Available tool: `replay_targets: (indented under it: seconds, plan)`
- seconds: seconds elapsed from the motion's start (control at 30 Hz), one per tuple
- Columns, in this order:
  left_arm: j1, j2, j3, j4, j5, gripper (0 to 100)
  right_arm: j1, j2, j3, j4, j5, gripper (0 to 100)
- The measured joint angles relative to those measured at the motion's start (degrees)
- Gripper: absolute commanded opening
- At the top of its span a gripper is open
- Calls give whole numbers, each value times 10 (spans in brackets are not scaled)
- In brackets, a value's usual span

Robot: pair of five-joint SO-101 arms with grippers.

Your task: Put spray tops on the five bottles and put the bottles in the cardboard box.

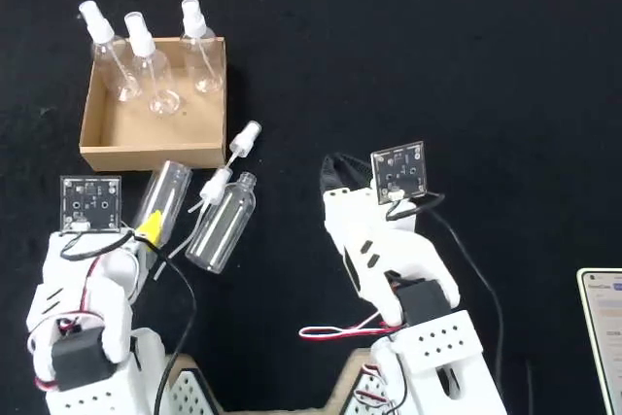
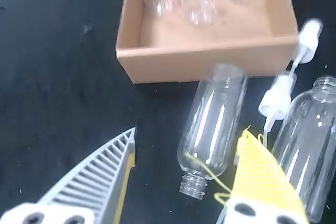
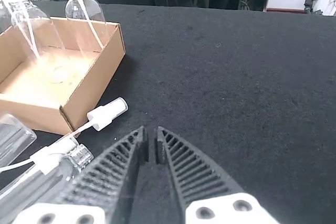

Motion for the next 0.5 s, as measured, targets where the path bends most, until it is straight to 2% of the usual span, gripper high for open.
replay_targets:
  seconds: [0.17,0.27,0.37,0.5]
  plan:
    - [2,54,-4,0,-49,291,0,0,0,0,0,35]
    - [3,120,-4,-28,-91,292,0,0,0,0,0,35]
    - [3,204,-7,-59,-101,293,0,0,0,0,0,35]
    - [4,309,-72,-54,-103,294,0,0,0,0,0,35]
